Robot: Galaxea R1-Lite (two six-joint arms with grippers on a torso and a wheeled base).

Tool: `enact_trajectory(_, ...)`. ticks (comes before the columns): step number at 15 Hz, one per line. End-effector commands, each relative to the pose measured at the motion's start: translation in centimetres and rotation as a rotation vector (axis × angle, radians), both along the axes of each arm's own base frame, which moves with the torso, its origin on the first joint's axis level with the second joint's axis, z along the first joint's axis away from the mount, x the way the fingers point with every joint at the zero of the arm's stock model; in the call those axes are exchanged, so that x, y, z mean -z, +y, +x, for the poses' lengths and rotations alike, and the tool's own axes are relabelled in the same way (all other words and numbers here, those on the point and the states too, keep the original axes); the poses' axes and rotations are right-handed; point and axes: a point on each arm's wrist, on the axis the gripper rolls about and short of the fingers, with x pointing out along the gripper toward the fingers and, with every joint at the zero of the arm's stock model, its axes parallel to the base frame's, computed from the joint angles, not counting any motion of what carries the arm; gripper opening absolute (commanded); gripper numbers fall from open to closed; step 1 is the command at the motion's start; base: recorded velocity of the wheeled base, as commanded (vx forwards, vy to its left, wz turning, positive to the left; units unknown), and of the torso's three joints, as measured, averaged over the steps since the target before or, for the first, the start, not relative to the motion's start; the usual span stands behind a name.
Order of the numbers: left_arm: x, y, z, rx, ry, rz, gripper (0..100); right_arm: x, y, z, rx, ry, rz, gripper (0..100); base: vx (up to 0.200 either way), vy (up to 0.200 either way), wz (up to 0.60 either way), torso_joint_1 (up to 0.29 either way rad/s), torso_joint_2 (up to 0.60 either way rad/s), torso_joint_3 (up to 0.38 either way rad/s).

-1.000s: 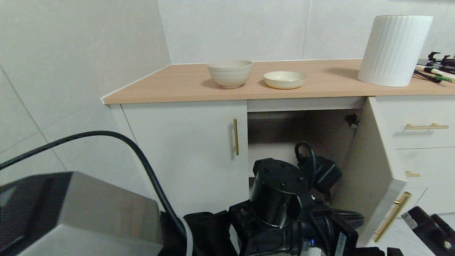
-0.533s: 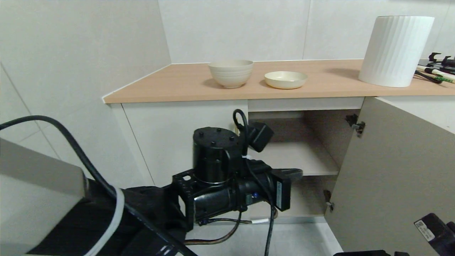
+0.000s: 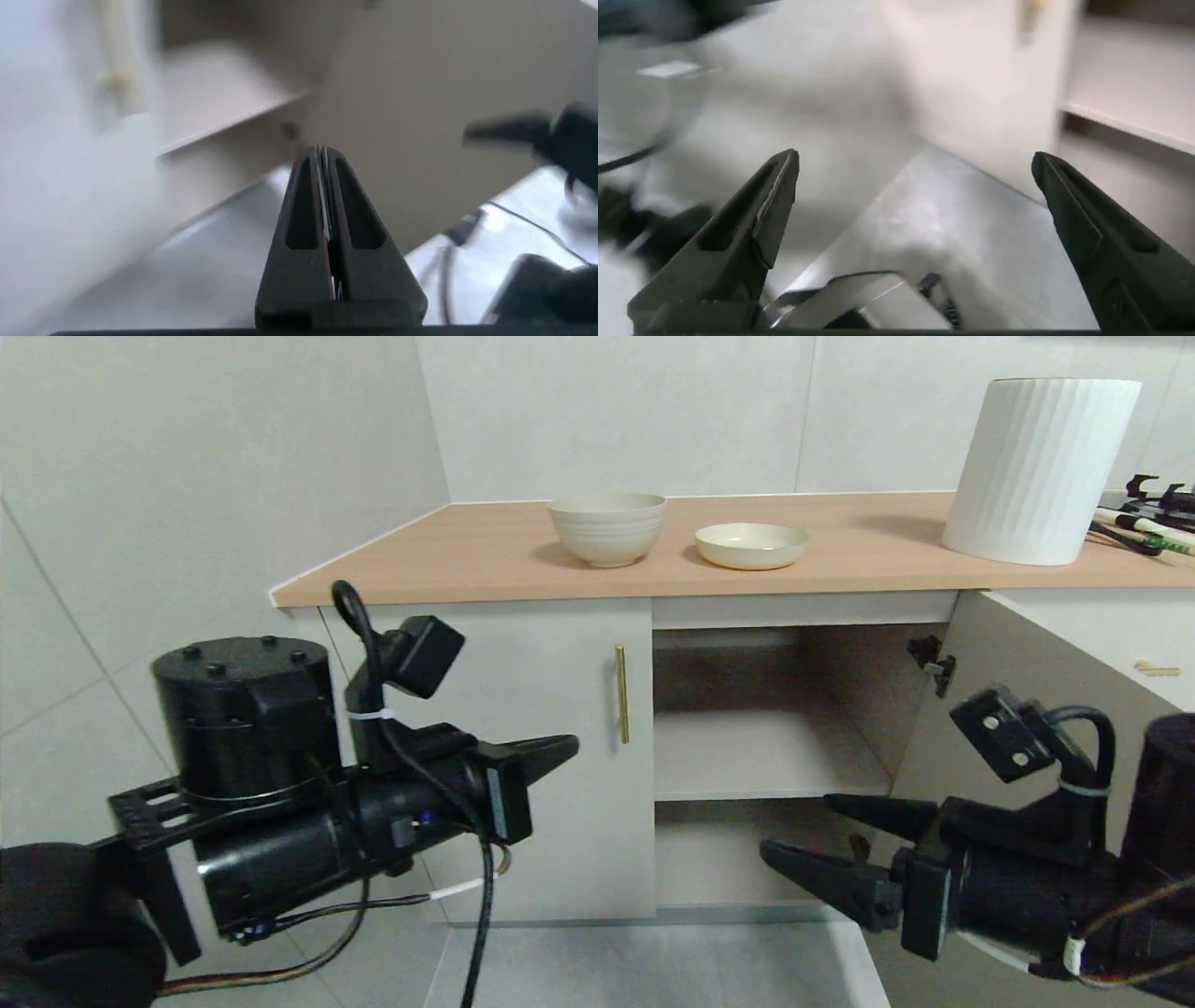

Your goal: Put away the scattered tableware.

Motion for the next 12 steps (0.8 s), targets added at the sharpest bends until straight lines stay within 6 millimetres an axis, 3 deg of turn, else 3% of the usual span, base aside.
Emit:
enact_trajectory(1, -2.2, 3.0, -1.6, -0.071, -0.065, -0.027, 0, -3.6, -0.5, 2.9, 0.088, 0.029, -0.049, 100, 0.0, 0.0, 0.0, 0.0, 0.0, 0.0)
enact_trajectory(3, -2.4, 3.1, -1.6, -0.072, -0.07, -0.029, 0, -6.4, -0.1, 3.6, 0.092, 0.013, -0.045, 100, 0.0, 0.0, 0.0, 0.0, 0.0, 0.0)
enact_trajectory(4, -2.4, 3.0, -1.6, -0.072, -0.069, -0.027, 100, -7.5, 0.1, 3.8, 0.096, -0.003, -0.034, 100, 0.0, 0.0, 0.0, 0.0, 0.0, 0.0)
enact_trajectory(12, -4.1, 3.4, -2.0, -0.1, -0.139, -0.053, 100, -8.4, -0.7, 2.9, 0.193, 0.017, -0.03, 100, 0.0, 0.0, 0.0, 0.0, 0.0, 0.0)
